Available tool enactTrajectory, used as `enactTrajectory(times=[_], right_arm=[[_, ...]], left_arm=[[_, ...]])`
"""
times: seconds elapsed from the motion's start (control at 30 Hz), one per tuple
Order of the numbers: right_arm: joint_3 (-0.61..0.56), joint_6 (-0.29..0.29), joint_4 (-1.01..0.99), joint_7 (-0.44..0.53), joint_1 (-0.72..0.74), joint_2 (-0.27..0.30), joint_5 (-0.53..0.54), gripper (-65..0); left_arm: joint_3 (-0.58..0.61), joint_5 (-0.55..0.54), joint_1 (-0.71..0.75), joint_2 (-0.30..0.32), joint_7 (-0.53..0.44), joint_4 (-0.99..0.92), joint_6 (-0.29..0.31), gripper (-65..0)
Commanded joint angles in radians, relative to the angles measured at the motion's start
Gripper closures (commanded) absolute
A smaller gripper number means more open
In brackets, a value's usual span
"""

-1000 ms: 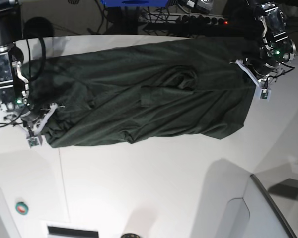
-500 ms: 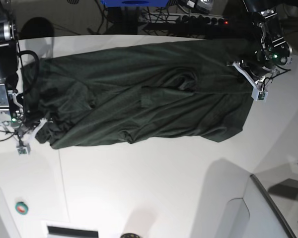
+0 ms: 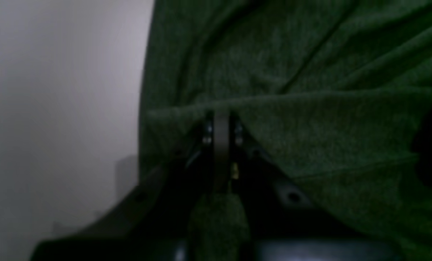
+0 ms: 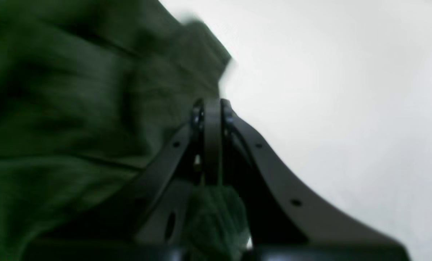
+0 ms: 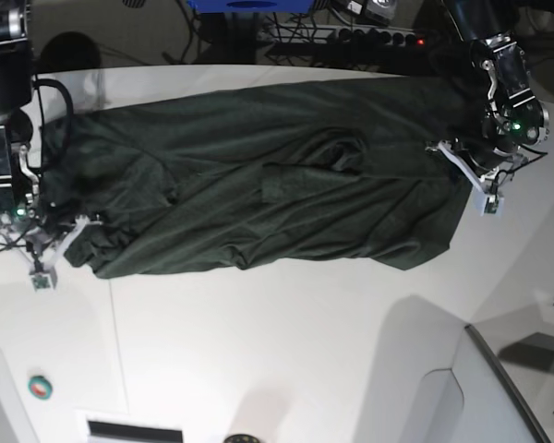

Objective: Layout the t-shirt on the table in an organized manner, then fold the t-shirt properly
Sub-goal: 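Hold both shirt sides and stretch them apart to flatten the shirt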

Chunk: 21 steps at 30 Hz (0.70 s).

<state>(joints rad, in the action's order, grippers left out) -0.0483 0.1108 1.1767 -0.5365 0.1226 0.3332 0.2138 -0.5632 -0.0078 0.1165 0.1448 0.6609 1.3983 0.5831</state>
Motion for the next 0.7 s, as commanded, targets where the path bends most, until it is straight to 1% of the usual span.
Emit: enactTrajectory(times=[0.0,0.1,0.2,0.27,0.43,0.5,0.57,0.67], right_arm=[[0.021,-0.016,0.038,0.000,0.025,0.008,-0.004,-0.2],[0.018,-0.016,0.013,-0.006,0.056,-0.004,-0.006,-0.2],[0.018,-0.010,-0.093,0.000,0.111,-0.010,-0.006,-0.2],[0.018,-0.003,-0.154,0.006,0.145,-0.029,-0.006,-0.2],[0.017,-0.003,-0.160,0.017,0.151,-0.050,-0.006,-0.2],[0.017,-0.001,-0.159,0.016,0.151,-0.055,-0.006,-0.2],[0.017,0.014,-0.159,0.016,0.144,-0.061,-0.006,-0.2],[0.017,0.017,-0.166,0.019,0.145,-0.076,-0.006,-0.2]], left_arm=[[-0.004,-0.010,-0.008,0.014,-0.017,0.013,0.001,0.0],[-0.004,-0.010,-0.021,0.014,-0.023,-0.037,0.001,0.0],[-0.004,-0.010,-0.051,0.014,-0.023,-0.095,0.001,0.0],[-0.004,-0.011,-0.068,0.014,-0.025,-0.122,-0.001,0.0],[-0.004,-0.011,-0.100,0.009,-0.025,-0.141,-0.007,0.0],[-0.004,-0.011,-0.103,0.009,-0.025,-0.142,-0.044,0.0],[-0.004,-0.010,-0.105,0.014,-0.025,-0.142,-0.088,0.0],[-0.001,-0.010,-0.110,0.014,-0.025,-0.144,-0.108,0.0]])
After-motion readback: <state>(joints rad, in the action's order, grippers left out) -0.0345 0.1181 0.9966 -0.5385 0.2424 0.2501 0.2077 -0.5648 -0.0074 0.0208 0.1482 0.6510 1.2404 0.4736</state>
